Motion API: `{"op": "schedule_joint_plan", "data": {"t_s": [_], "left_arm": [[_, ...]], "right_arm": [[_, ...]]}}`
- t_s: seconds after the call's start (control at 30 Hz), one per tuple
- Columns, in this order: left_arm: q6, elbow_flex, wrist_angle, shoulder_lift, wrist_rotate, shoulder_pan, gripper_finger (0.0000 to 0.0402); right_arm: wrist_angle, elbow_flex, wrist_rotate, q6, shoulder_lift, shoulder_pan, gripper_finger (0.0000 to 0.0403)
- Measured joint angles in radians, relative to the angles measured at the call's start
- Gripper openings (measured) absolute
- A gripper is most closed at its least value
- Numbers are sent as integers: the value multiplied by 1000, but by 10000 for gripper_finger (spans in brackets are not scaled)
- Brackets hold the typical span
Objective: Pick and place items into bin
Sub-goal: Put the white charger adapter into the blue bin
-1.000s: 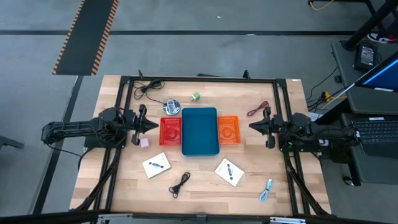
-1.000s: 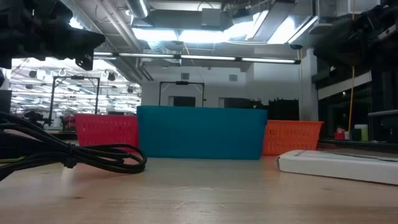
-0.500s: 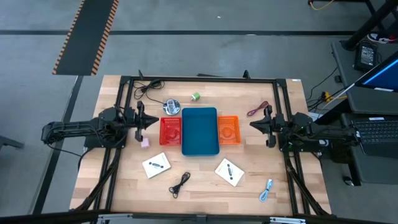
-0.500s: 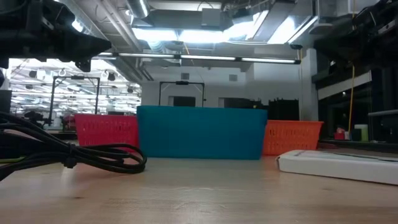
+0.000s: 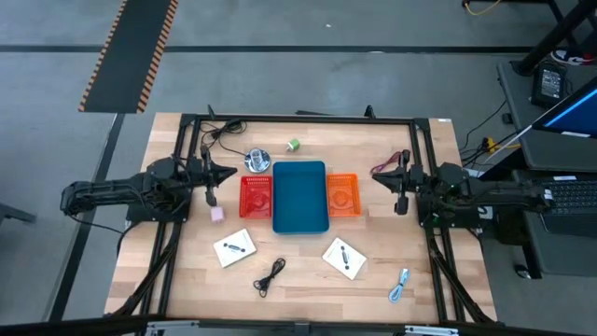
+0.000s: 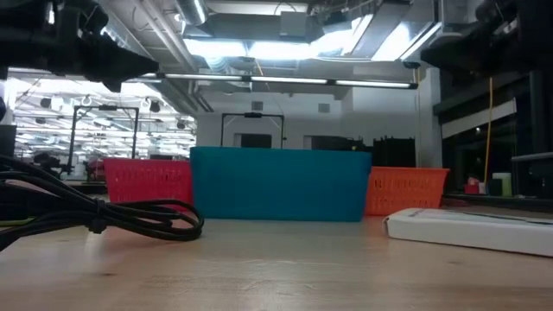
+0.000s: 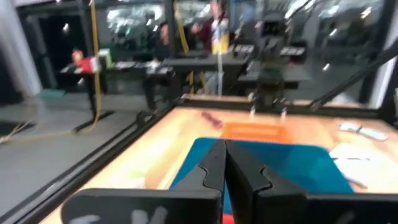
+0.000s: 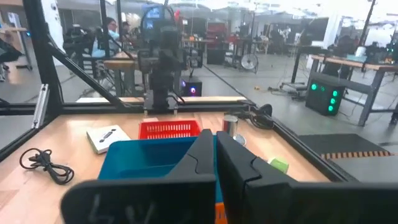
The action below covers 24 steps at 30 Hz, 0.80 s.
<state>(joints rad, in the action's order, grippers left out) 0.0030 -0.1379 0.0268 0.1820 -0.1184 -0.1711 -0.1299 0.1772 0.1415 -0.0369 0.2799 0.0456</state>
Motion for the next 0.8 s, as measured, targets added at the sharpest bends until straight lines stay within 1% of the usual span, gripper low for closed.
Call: {"op": "schedule_joint_plan", "data": {"t_s": [0.07, 0.13, 0.23, 0.43, 0.53, 0.67, 0.8], "left_arm": [[0, -43, -40, 37, -4, 0, 3], [0, -83, -46, 73, 1, 0, 3], [-7, -138, -68, 132, 18, 0, 3], [-60, -269, -186, 270, 32, 0, 3], [-106, -343, -280, 351, 45, 6, 3], [-156, -449, -426, 466, 87, 39, 3], [-228, -573, -603, 574, 70, 83, 3]], "right_arm": [[-1, 33, 32, 11, 52, 0, 0], [1, 68, 49, 13, 100, 0, 0], [1, 128, 50, 9, 164, 0, 0], [-2, 224, 51, 6, 258, 0, 0], [-2, 236, 52, 6, 286, 0, 0], [5, 216, 52, 6, 318, 0, 0], [0, 212, 52, 6, 345, 0, 0]]}}
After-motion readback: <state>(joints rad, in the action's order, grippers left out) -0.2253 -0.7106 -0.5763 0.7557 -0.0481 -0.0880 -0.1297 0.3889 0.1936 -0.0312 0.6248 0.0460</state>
